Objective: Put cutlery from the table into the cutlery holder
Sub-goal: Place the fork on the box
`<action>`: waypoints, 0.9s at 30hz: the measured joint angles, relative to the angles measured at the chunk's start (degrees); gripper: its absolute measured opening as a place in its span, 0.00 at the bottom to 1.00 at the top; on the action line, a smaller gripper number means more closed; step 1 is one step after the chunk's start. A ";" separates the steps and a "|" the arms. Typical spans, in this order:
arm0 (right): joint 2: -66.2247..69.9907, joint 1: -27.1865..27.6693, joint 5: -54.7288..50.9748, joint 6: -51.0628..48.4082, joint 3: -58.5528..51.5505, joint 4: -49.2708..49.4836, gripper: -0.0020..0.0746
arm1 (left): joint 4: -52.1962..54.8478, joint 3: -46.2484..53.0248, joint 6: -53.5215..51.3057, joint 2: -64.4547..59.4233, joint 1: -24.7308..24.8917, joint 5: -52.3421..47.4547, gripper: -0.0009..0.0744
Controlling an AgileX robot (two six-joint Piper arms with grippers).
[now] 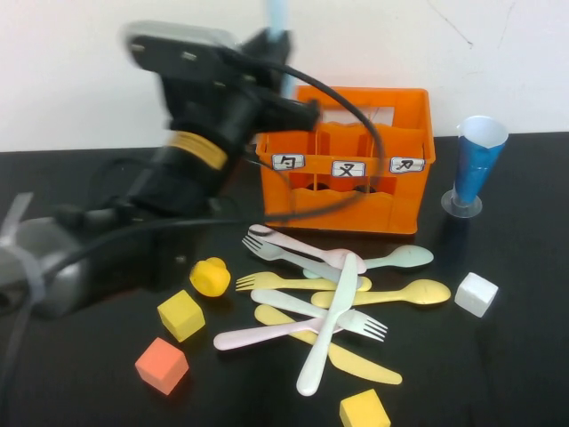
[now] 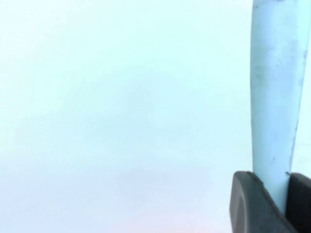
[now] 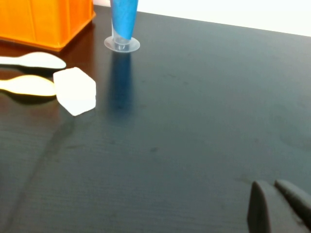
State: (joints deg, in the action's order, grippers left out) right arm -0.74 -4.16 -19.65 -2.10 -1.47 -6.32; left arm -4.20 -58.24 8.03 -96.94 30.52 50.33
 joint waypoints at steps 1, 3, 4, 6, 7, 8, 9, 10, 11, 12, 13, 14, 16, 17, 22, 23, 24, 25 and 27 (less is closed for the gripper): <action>0.00 0.00 0.00 0.00 0.00 0.00 0.02 | 1.78 -0.83 0.97 -1.73 0.00 1.09 0.15; 0.00 0.00 0.00 0.00 0.00 0.00 0.02 | 4.20 -3.24 2.90 -5.07 0.12 2.01 0.15; 0.00 0.00 0.00 0.00 0.00 0.00 0.02 | 4.67 -4.32 3.42 -6.41 0.12 2.16 0.15; 0.00 0.00 0.00 0.00 0.00 0.00 0.02 | 6.01 -7.07 4.34 -9.63 0.12 2.39 0.15; 0.00 0.00 0.00 0.00 0.00 0.00 0.02 | 6.41 -8.34 4.45 -10.79 0.12 2.39 0.15; 0.00 0.00 0.00 0.00 0.00 0.00 0.02 | 6.96 -9.48 4.45 -12.16 0.12 2.42 0.15; 0.00 0.00 0.00 0.00 0.00 0.00 0.02 | 7.22 -10.48 4.45 -13.43 0.12 2.42 0.15; 0.00 0.00 0.00 0.00 0.00 0.00 0.02 | 7.50 -11.23 4.45 -14.64 0.12 2.42 0.15; 0.00 0.00 0.00 0.00 0.00 0.00 0.02 | 7.92 -12.12 4.45 -15.75 0.24 2.30 0.15; 0.00 0.00 0.00 0.00 0.00 0.00 0.02 | 8.05 -12.94 4.45 -16.73 0.25 1.68 0.15; 0.00 0.00 0.00 0.00 0.00 0.00 0.02 | 8.18 -13.52 4.45 -17.45 0.33 0.87 0.15; 0.00 0.00 0.00 0.00 0.00 0.00 0.02 | 8.42 -14.10 4.57 -18.15 0.46 -0.14 0.15; 0.00 0.00 0.00 0.00 0.00 0.00 0.02 | 8.51 -14.65 4.57 -18.91 0.57 -2.15 0.17; 0.00 0.00 0.00 0.00 0.00 0.00 0.02 | 8.51 -14.70 4.57 -19.18 0.57 -3.34 0.19; 0.00 0.00 0.00 0.00 0.00 0.00 0.02 | 8.79 -14.79 5.66 -18.84 0.67 -8.16 0.38; 0.00 0.00 0.00 0.00 0.00 0.00 0.02 | 9.15 -14.79 6.08 -18.55 0.67 -9.46 0.40; 0.00 0.00 0.00 0.00 0.00 0.00 0.02 | 9.54 -14.79 6.31 -17.85 0.67 -11.00 0.41; 0.00 0.00 0.00 0.00 0.00 0.00 0.02 | 10.09 -14.79 6.43 -17.28 0.67 -12.25 0.42; 0.00 0.00 -0.09 0.00 0.00 0.00 0.02 | 11.93 -14.79 6.63 -15.09 0.67 -15.64 0.43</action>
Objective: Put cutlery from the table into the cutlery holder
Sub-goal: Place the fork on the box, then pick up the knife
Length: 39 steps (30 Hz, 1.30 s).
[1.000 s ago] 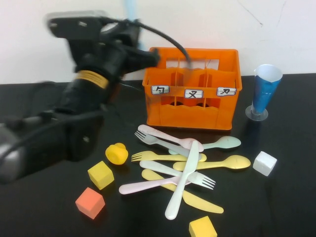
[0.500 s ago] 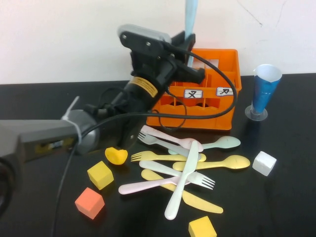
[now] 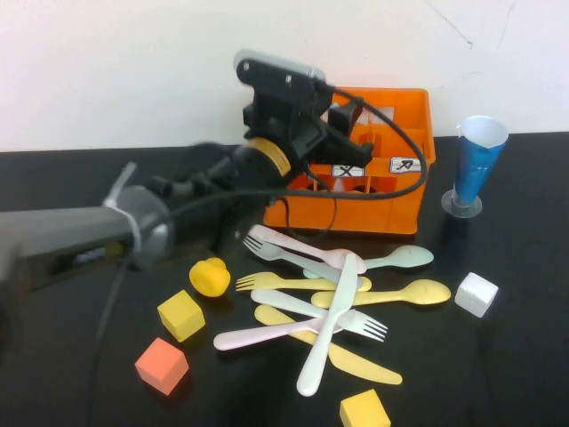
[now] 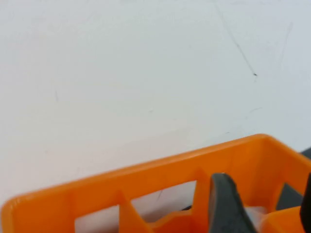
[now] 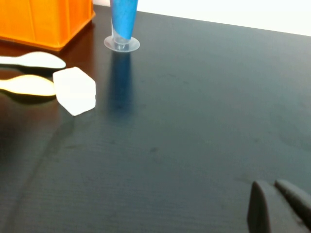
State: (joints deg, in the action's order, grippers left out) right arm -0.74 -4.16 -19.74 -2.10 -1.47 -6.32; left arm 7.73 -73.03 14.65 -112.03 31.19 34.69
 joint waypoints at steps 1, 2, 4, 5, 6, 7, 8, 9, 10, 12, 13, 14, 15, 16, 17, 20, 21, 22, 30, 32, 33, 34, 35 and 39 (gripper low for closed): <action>0.00 0.00 0.00 0.00 0.00 0.00 0.02 | 0.88 0.00 0.00 1.25 0.00 -1.80 0.43; 0.00 0.00 0.00 0.00 0.00 0.00 0.02 | 2.40 0.00 0.00 3.12 0.00 -4.54 0.43; 0.00 0.00 0.00 0.00 0.00 0.00 0.02 | 5.79 0.00 0.00 7.78 0.27 -11.40 0.43; 0.00 0.00 0.00 0.00 0.00 0.00 0.02 | 6.92 0.00 0.51 10.34 0.60 -15.31 0.41; 0.00 0.00 0.00 0.00 0.00 0.00 0.02 | 7.60 0.00 1.84 12.91 1.13 -19.38 0.39; 0.00 0.00 0.00 0.00 0.10 0.00 0.02 | 7.65 -0.04 4.04 14.80 1.56 -22.79 0.36; 0.00 0.00 0.00 0.00 0.10 0.00 0.02 | 7.65 -0.13 6.58 16.94 2.14 -27.31 0.33; 0.00 0.00 0.00 0.00 0.10 0.00 0.02 | 7.18 -0.25 8.44 18.67 2.73 -32.26 0.29; 0.00 0.00 0.00 0.00 0.10 0.00 0.02 | 6.54 -0.36 9.21 19.93 3.31 -37.46 0.25; 0.00 0.00 0.00 0.00 0.10 0.00 0.02 | 4.36 -0.49 8.01 20.95 4.17 -47.06 0.18; 0.00 0.00 0.00 0.00 0.10 0.00 0.02 | 2.64 -0.49 5.89 21.00 4.64 -52.30 0.14; 0.00 0.00 0.00 0.00 0.10 0.00 0.02 | 1.01 -0.49 3.70 20.87 4.77 -56.24 0.12; 0.00 0.00 0.00 0.00 0.10 0.00 0.02 | -1.35 -0.49 0.64 20.45 5.17 -60.74 0.10; 0.00 0.00 0.00 0.00 0.10 0.00 0.02 | -3.72 -0.49 -2.60 19.96 5.40 -64.45 0.09; 0.00 0.00 0.00 0.00 0.10 0.00 0.02 | -6.09 -0.49 -6.02 19.53 5.78 -67.33 0.09; 0.00 0.03 0.00 0.00 0.10 0.00 0.02 | -12.10 -0.49 -16.64 17.68 7.08 -71.54 0.13; 0.00 0.03 0.00 0.00 0.10 0.00 0.02 | -13.87 -0.49 -19.68 16.87 7.51 -72.12 0.16; 0.00 0.03 0.00 0.00 0.10 0.00 0.02 | -15.25 -0.49 -21.76 15.95 7.91 -72.29 0.21; 0.00 0.03 0.00 0.00 0.10 0.00 0.02 | -18.31 -4.82 -20.35 6.61 8.82 -76.02 0.50; 0.00 0.03 0.00 0.00 0.10 0.00 0.02 | -18.31 -7.00 -20.22 4.25 9.10 -77.82 0.51; 0.00 0.03 -0.04 0.00 0.10 0.00 0.02 | -18.31 -8.03 -20.08 3.04 9.31 -78.74 0.51; 0.00 0.03 -0.04 0.00 0.10 0.00 0.02 | -18.03 -8.97 -20.08 1.91 9.47 -79.49 0.52; 0.00 0.03 -0.04 0.00 0.10 0.00 0.02 | -17.92 -9.64 -20.08 0.88 9.63 -80.05 0.52; 0.00 0.03 -0.04 0.00 0.10 0.00 0.02 | -17.02 -11.54 -20.06 -1.50 10.43 -81.12 0.52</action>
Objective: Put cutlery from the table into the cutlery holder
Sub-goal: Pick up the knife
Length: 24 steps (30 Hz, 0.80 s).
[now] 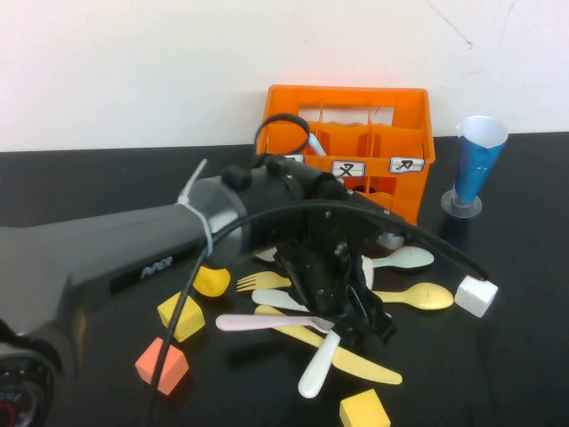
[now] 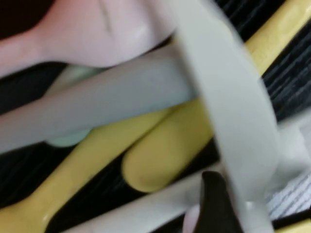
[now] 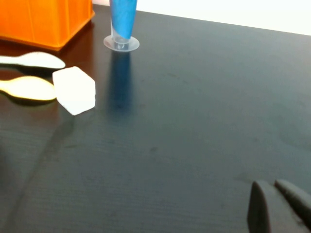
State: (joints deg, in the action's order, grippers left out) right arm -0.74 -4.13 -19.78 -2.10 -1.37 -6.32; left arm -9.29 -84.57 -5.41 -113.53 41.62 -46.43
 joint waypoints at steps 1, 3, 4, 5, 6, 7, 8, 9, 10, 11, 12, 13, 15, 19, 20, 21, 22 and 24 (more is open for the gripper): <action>0.00 0.00 0.00 0.00 0.00 0.00 0.02 | 0.45 -0.12 0.14 -0.28 0.13 -0.11 0.52; 0.00 0.00 0.00 0.00 0.00 0.00 0.02 | 1.22 -0.32 0.63 -0.40 0.25 -0.59 0.52; 0.00 0.00 0.00 0.00 0.00 0.00 0.02 | 1.83 -0.25 1.33 -0.48 0.25 -0.73 0.52; 0.00 0.00 0.00 0.00 0.00 0.00 0.02 | 2.27 -0.34 1.73 -0.48 0.29 -0.85 0.52; 0.00 0.00 0.00 0.00 0.00 0.00 0.02 | 2.71 -0.34 1.98 -0.48 0.29 -0.97 0.52; 0.00 0.00 0.00 0.00 0.00 0.00 0.02 | 3.18 -0.34 2.22 -0.48 0.29 -1.12 0.51; 0.00 0.00 0.00 0.00 0.00 0.00 0.02 | 3.42 -0.34 2.37 -0.48 0.29 -1.21 0.50; 0.00 0.00 0.00 0.00 0.00 0.00 0.02 | 3.59 -0.34 2.59 -0.48 0.29 -1.36 0.49; 0.00 0.00 0.00 0.00 0.00 0.00 0.02 | 3.68 -0.34 2.59 -0.48 0.29 -1.36 0.45; 0.00 0.00 0.00 0.00 0.00 0.00 0.02 | 3.74 -0.34 2.57 -0.48 0.29 -1.36 0.42; 0.00 0.00 0.00 0.00 0.00 0.00 0.02 | 3.84 -0.34 2.57 -0.48 0.29 -1.39 0.37; 0.00 0.00 0.00 0.00 0.00 0.00 0.02 | 3.84 -0.34 2.79 -0.48 0.29 -1.39 0.31; 0.00 0.00 0.00 0.00 0.00 0.00 0.02 | 3.84 -0.34 2.79 -0.48 0.29 -1.49 0.28; 0.00 0.00 0.00 0.00 0.00 0.00 0.02 | 3.84 -0.34 2.79 -0.37 0.38 -1.62 0.28; 0.00 0.00 0.00 0.00 0.00 0.00 0.02 | 4.00 -0.34 2.79 -0.25 0.38 -1.62 0.28; 0.00 0.00 0.00 0.00 0.00 0.00 0.02 | 4.24 -0.34 2.79 0.14 0.38 -1.62 0.28; 0.00 0.00 0.00 0.00 0.00 0.00 0.02 | 4.48 -0.34 2.79 0.46 0.42 -1.50 0.28; 0.00 0.00 -0.09 0.00 0.00 0.00 0.02 | 5.03 -0.34 2.79 1.69 0.62 -1.11 0.28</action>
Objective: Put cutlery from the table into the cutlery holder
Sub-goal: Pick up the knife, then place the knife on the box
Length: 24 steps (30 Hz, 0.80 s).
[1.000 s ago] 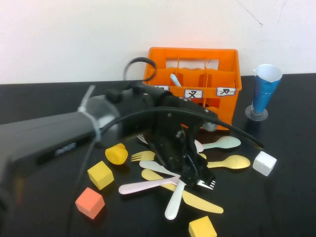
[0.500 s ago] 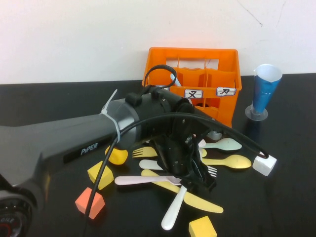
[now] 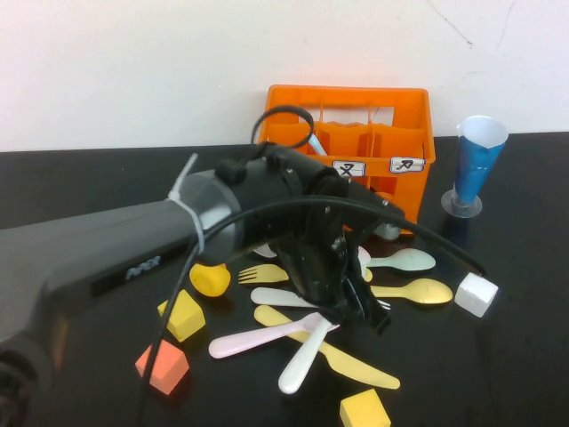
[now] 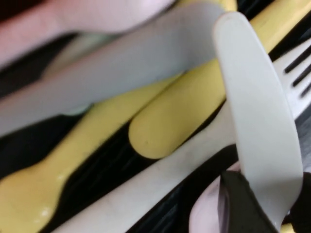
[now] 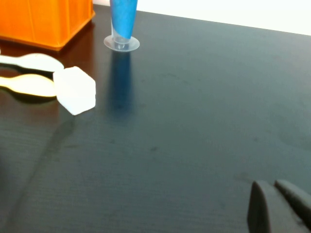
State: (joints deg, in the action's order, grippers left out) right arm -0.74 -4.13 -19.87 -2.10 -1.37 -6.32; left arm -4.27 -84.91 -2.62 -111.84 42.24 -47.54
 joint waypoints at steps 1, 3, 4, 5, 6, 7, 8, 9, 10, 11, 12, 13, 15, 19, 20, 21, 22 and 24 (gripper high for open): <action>0.00 0.00 0.00 0.00 0.00 0.00 0.02 | 0.22 0.00 0.00 0.84 0.09 0.25 0.28; 0.00 0.00 0.00 0.00 0.00 0.00 0.02 | 0.84 0.00 0.00 2.47 0.47 0.49 0.28; 0.00 0.00 0.00 0.00 0.00 0.00 0.02 | 1.22 0.00 0.00 3.25 0.74 0.49 0.28; 0.00 0.00 0.00 0.00 0.00 0.00 0.02 | 1.39 0.00 0.00 3.83 1.00 0.61 0.28; 0.00 0.00 0.00 0.00 0.00 0.00 0.02 | 1.51 0.00 0.00 4.49 1.15 0.85 0.28; 0.00 0.00 0.00 0.00 0.00 0.00 0.02 | 1.64 0.00 0.00 5.20 1.40 1.46 0.28; 0.00 0.00 0.00 0.00 0.00 0.00 0.02 | 1.97 0.00 0.00 5.75 1.53 2.12 0.28; 0.00 0.00 0.00 0.00 0.00 0.00 0.02 | 2.54 0.00 0.00 6.50 1.80 3.33 0.28; 0.00 0.00 0.00 0.00 0.00 0.00 0.02 | 3.09 0.00 0.00 7.30 1.94 4.96 0.28; 0.00 0.00 0.00 0.00 0.00 0.00 0.02 | 3.48 0.00 0.00 8.13 2.09 7.13 0.28; 0.00 0.00 0.00 0.00 0.00 0.00 0.02 | 3.90 0.34 0.00 9.08 2.18 10.12 0.28; 0.00 0.00 0.00 0.00 0.00 0.00 0.02 | 4.27 0.96 0.00 10.13 2.18 13.74 0.28; 0.00 0.00 0.00 0.00 0.00 0.00 0.02 | 4.58 2.91 0.00 12.16 2.18 21.80 0.28; 0.00 0.00 0.00 0.00 0.00 0.00 0.02 | 6.22 10.25 0.41 15.30 0.89 45.52 0.28; 0.00 0.00 0.00 0.00 0.00 0.00 0.02 | 6.77 12.06 0.93 15.44 0.42 52.88 0.28; 0.00 0.00 0.00 0.00 0.00 0.00 0.02 | 7.16 13.32 1.20 15.44 0.08 58.85 0.28; 0.00 0.00 0.00 0.00 0.00 0.00 0.02 | 7.55 14.56 1.45 15.08 -0.41 65.90 0.28; 0.00 0.00 0.00 0.00 0.00 0.00 0.02 | 7.65 15.38 1.69 13.41 -1.02 77.57 0.28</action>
State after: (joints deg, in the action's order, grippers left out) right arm -0.74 -4.13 -19.87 -2.10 -1.37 -6.32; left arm 3.38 -69.54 -0.92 -98.43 41.22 30.03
